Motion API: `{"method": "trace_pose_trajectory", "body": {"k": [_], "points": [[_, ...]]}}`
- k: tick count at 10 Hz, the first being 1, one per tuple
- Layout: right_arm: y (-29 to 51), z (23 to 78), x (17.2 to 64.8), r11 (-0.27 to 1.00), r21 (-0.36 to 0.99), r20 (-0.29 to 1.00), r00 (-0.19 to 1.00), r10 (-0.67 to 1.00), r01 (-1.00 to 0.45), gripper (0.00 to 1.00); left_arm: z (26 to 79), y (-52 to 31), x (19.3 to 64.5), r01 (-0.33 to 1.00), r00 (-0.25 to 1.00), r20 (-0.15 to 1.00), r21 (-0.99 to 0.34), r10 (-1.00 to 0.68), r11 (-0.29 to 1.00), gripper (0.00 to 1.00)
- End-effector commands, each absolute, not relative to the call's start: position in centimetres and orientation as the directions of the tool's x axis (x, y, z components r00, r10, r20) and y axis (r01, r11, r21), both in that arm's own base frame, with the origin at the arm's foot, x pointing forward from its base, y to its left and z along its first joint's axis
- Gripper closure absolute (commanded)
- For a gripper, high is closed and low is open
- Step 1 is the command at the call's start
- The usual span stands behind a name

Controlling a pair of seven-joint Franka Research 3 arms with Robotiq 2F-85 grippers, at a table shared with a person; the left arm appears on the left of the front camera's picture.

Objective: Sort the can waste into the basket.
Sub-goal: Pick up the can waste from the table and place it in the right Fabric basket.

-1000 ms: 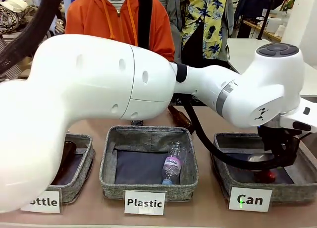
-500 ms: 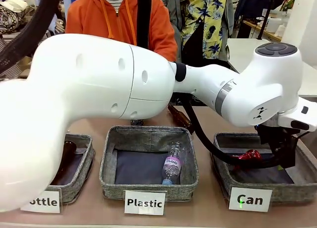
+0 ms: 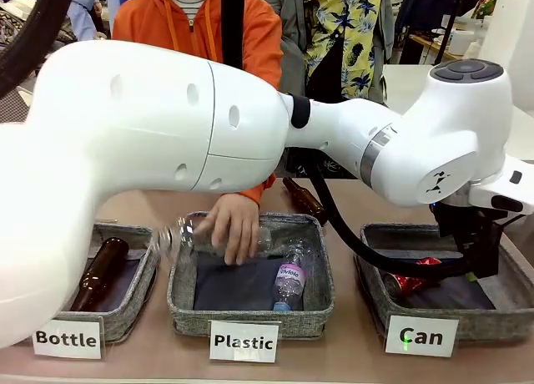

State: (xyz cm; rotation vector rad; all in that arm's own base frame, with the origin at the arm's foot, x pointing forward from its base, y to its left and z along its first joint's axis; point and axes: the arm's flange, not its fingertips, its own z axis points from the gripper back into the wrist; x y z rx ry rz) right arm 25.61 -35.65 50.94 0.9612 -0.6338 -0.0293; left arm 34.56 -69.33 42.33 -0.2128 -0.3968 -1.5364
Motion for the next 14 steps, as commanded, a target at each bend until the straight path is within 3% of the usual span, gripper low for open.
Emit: {"method": "trace_pose_trajectory", "body": {"k": [1, 3, 7, 12, 13, 14], "points": [[-35.1, 51.2, 25.9, 0.552, 0.77, 0.5, 0.84, -0.209, -0.321, 0.0, 42.4, -68.0, 34.8, 0.988, -0.016, 0.319, 0.15, -0.948, 0.034, 0.0], [-32.4, 51.3, 27.8, 0.576, 0.749, 0.481, 0.866, -0.133, -0.327, 0.0, 43.2, -66.2, 35.5, 0.987, 0.015, 0.283, 0.148, -0.959, 0.059, 0.0], [-31.8, 51.6, 28.0, 0.634, 0.71, 0.467, 0.879, -0.099, -0.306, 0.0, 44.3, -63.9, 36.3, 0.991, 0.025, 0.318, 0.113, -0.948, 0.064, 0.0], [-25.9, 51.4, 30.7, 0.654, 0.667, 0.431, 0.901, 0.053, -0.357, 0.0, 52.0, -51.0, 32.2, 0.979, 0.024, 0.303, -0.199, -0.953, -0.039, 0.0], [-23.6, 51.1, 31.7, 0.657, 0.652, 0.411, 0.904, 0.113, -0.378, 0.0, 53.5, -47.0, 31.5, 0.969, 0.056, 0.328, -0.245, -0.943, -0.028, 0.0], [-20.8, 50.8, 32.7, 0.675, 0.628, 0.387, 0.908, 0.162, -0.388, 0.0, 54.9, -42.6, 31.4, 0.963, 0.168, 0.412, -0.264, -0.896, 0.059, 0.0]]}}
